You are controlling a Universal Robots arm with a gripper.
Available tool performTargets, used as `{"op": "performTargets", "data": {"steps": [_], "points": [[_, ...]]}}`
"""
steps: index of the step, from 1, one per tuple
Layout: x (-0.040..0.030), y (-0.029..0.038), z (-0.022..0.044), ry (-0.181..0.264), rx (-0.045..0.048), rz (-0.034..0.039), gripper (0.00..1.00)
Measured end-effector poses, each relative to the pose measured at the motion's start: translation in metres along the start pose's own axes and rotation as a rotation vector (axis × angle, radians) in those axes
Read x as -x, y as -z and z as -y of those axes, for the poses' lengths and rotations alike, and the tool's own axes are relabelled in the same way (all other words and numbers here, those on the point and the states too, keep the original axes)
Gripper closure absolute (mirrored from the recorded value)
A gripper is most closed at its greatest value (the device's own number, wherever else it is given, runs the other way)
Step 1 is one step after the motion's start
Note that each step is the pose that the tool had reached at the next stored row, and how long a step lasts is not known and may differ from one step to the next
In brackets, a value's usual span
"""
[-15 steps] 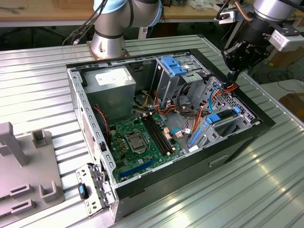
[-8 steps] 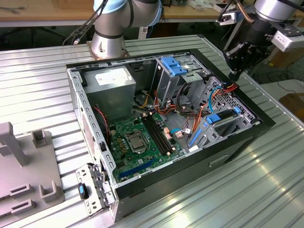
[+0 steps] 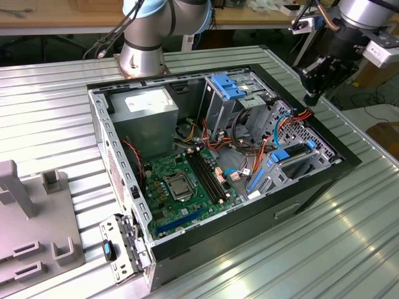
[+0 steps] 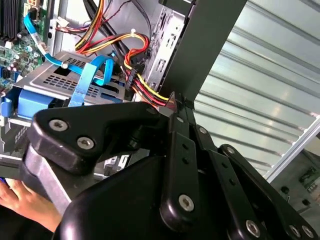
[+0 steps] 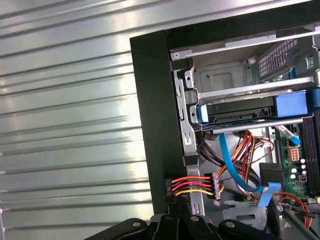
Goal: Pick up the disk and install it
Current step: 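Insert the disk into the insertion slot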
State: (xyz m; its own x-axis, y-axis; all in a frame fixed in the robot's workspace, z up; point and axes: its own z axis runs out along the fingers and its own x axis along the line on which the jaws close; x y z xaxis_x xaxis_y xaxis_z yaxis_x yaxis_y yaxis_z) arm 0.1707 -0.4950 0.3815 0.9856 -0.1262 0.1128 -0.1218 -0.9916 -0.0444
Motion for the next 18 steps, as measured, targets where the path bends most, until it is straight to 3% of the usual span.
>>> {"op": "performTargets", "data": {"steps": [6, 10, 13, 18], "points": [[-0.0016, -0.002, -0.0062, 0.011, -0.0019, -0.0007, 0.68], [-0.0029, -0.0082, -0.0063, 0.028, -0.0037, -0.0028, 0.68], [-0.0044, -0.0127, -0.0068, 0.028, -0.0046, -0.0091, 0.68], [-0.0042, -0.0151, -0.0072, 0.028, -0.0068, -0.0126, 0.68]]}}
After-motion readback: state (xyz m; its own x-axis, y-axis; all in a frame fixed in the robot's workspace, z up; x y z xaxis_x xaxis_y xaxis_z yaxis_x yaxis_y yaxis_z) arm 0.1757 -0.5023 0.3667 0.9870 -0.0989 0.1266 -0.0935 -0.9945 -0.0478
